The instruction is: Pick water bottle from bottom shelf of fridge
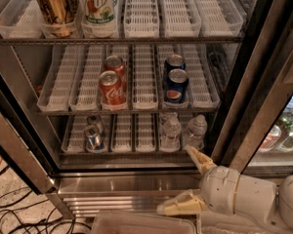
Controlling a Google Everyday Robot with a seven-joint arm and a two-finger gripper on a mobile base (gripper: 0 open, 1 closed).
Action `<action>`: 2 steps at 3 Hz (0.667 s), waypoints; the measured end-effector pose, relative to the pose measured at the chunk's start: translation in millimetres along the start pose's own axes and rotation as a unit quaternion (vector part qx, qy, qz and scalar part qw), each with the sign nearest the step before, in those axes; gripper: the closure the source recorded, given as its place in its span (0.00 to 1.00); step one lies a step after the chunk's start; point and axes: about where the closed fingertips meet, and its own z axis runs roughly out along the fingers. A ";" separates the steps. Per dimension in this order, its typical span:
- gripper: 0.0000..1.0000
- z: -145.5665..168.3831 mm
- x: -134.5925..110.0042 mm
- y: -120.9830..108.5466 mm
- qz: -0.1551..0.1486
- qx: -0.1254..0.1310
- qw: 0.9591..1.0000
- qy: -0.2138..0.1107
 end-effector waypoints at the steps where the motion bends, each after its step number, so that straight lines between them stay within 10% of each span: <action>1: 0.00 7.7 -12.1 -18.6 0.021 0.074 0.994 -0.081; 2: 0.00 20.1 -29.7 -29.8 0.014 0.115 0.984 -0.133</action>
Offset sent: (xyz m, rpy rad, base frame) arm 0.0574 0.0202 0.0379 0.3149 -0.2993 -0.2834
